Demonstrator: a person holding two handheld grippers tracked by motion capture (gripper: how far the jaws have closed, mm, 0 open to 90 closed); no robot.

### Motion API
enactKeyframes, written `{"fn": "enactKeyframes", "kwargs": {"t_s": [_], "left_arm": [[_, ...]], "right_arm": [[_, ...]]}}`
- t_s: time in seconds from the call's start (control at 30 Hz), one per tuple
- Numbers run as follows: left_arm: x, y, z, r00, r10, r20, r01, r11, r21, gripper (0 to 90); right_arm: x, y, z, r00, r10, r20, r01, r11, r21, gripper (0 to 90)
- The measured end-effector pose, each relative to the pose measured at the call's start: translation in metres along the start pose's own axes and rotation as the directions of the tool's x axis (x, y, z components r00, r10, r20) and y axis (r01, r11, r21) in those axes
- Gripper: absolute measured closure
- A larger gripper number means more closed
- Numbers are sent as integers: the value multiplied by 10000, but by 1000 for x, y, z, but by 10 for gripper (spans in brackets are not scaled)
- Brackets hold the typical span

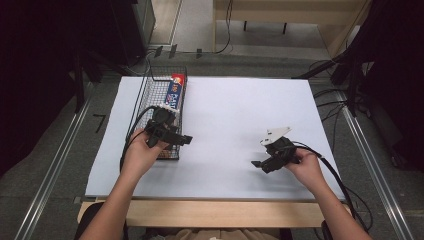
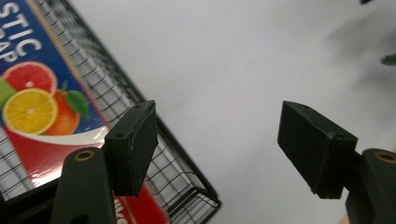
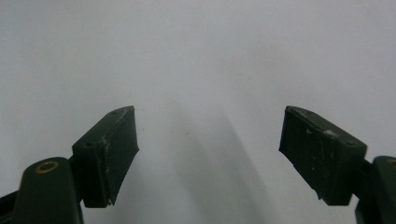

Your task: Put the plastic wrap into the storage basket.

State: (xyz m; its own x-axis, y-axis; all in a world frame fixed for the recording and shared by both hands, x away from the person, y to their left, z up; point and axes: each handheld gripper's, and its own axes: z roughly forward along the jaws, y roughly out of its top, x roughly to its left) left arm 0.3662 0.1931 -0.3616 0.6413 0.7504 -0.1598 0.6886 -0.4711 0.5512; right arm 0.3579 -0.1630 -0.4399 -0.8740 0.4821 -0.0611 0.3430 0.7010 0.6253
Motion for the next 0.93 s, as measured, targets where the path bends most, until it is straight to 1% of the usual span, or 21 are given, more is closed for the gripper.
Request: {"fn": "enactKeyframes", "kwargs": {"t_s": [0.1, 0.13, 0.17, 0.2, 0.27, 0.33, 0.37, 0.4, 0.43, 0.5, 0.57, 0.63, 0.67, 0.73, 0.8, 0.87, 0.9, 0.93], "left_arm": [[-7, -4, 0, 9996, 246, 168, -245, 9997, -62, 291], [-9, -6, 1, 9990, 253, 359, -250, 9996, -109, 291], [-11, -8, 1, 9981, 377, 489, -373, 9993, -99, 291], [-14, -10, 2, 9976, 420, 544, -414, 9991, -130, 291], [-20, -13, 4, 9957, 747, 540, -739, 9971, -163, 290], [-24, -16, 4, 9909, 1225, 552, -1208, 9921, -335, 289], [-26, -16, 5, 9893, 1337, 591, -1313, 9905, -417, 289], [-28, -17, 6, 9878, 1382, 715, -1343, 9893, -564, 287], [-30, -18, 7, 9843, 1535, 874, -1486, 9871, -604, 287], [-33, -20, 10, 9820, 1534, 1098, -1476, 9873, -595, 287], [-35, -21, 15, 9805, 1632, 1091, -1582, 9860, -525, 287], [-36, -22, 18, 9794, 1601, 1234, -1560, 9869, -419, 287], [-36, -22, 20, 9778, 1670, 1268, -1634, 9858, -387, 287], [-39, -22, 22, 9769, 1705, 1287, -1674, 9853, -343, 285], [-42, -23, 24, 9728, 1865, 1371, -1829, 9824, -388, 284], [-48, -23, 26, 9663, 2215, 1309, -2175, 9751, -442, 281], [-51, -23, 28, 9616, 2442, 1251, -2405, 9696, -444, 281], [-53, -22, 30, 9568, 2591, 1318, -2560, 9658, -403, 282]], "right_arm": [[-1, 0, 0, 9998, 137, -166, -138, 9999, -43, 203], [-1, 0, 0, 9997, 137, -198, -138, 9999, -38, 203], [-2, 0, 1, 9996, 173, -219, -173, 9998, -31, 203], [-2, 0, 1, 9995, 226, -236, -226, 9997, -16, 203], [-2, 0, 2, 9994, 238, -268, -238, 9997, 22, 203], [-2, 0, 3, 9993, 253, -280, -252, 9997, 49, 203], [-2, 0, 3, 9993, 237, -285, -235, 9997, 74, 203], [-2, 0, 4, 9991, 273, -326, -270, 9996, 98, 203], [-2, 0, 4, 9991, 273, -326, -270, 9996, 98, 203], [-2, 0, 5, 9991, 240, -359, -235, 9996, 144, 203], [-2, 0, 5, 9990, 244, -366, -238, 9996, 157, 203], [-2, 0, 5, 9990, 229, -378, -223, 9996, 165, 203], [-2, 0, 5, 9989, 246, -387, -240, 9996, 179, 203], [-2, 0, 5, 9989, 239, -398, -231, 9995, 194, 203], [-2, 0, 5, 9989, 242, -389, -235, 9995, 199, 204], [-2, 0, 6, 9989, 213, -419, -203, 9995, 233, 203], [-3, 0, 6, 9989, 190, -429, -180, 9996, 235, 203], [-3, 0, 7, 9988, 204, -437, -193, 9995, 241, 203]]}}
